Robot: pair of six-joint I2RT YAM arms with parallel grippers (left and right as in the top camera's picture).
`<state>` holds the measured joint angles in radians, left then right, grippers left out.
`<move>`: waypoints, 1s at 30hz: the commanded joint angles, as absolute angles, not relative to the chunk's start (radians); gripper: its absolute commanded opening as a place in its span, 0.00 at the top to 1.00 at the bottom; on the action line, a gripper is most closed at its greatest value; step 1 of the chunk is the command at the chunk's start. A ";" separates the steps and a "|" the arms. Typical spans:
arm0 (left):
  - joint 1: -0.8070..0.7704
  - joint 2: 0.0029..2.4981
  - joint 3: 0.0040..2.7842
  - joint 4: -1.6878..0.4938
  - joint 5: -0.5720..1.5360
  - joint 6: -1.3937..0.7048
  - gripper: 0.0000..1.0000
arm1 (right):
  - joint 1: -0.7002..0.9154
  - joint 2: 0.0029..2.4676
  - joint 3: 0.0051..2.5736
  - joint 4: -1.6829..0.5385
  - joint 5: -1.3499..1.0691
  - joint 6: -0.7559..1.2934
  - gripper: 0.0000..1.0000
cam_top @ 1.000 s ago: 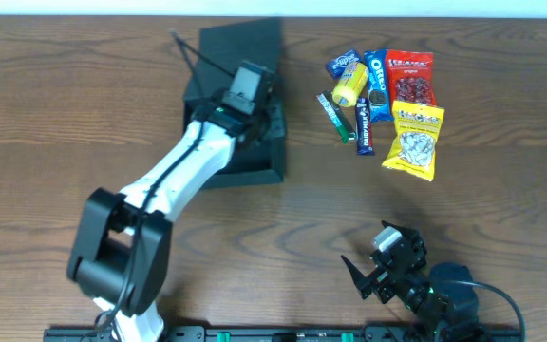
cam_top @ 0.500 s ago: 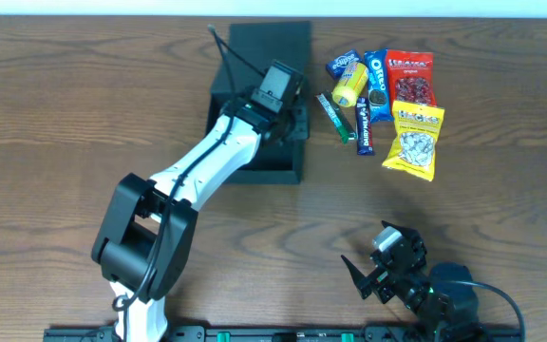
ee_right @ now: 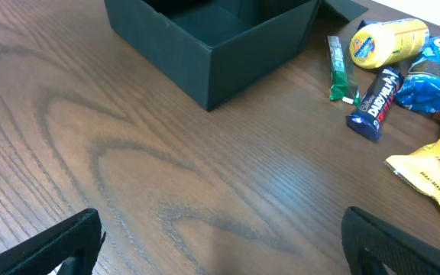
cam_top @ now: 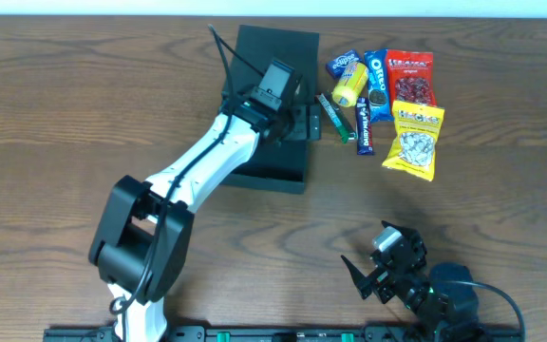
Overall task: Pack container
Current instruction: 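Push the green box forward and right with the left gripper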
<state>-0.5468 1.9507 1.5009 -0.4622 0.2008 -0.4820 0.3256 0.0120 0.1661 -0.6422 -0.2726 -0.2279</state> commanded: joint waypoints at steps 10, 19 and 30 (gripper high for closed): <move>-0.487 1.763 1.556 -0.757 -0.320 -0.198 0.05 | 0.332 0.006 0.162 -0.643 -0.273 -0.241 0.01; -0.363 1.800 1.467 -0.741 -0.126 -0.149 0.02 | 0.332 0.006 0.162 -0.643 -0.273 -0.241 0.01; -0.345 1.893 1.376 -0.657 -0.077 -0.190 0.15 | 0.332 0.006 0.162 -0.643 -0.273 -0.241 0.01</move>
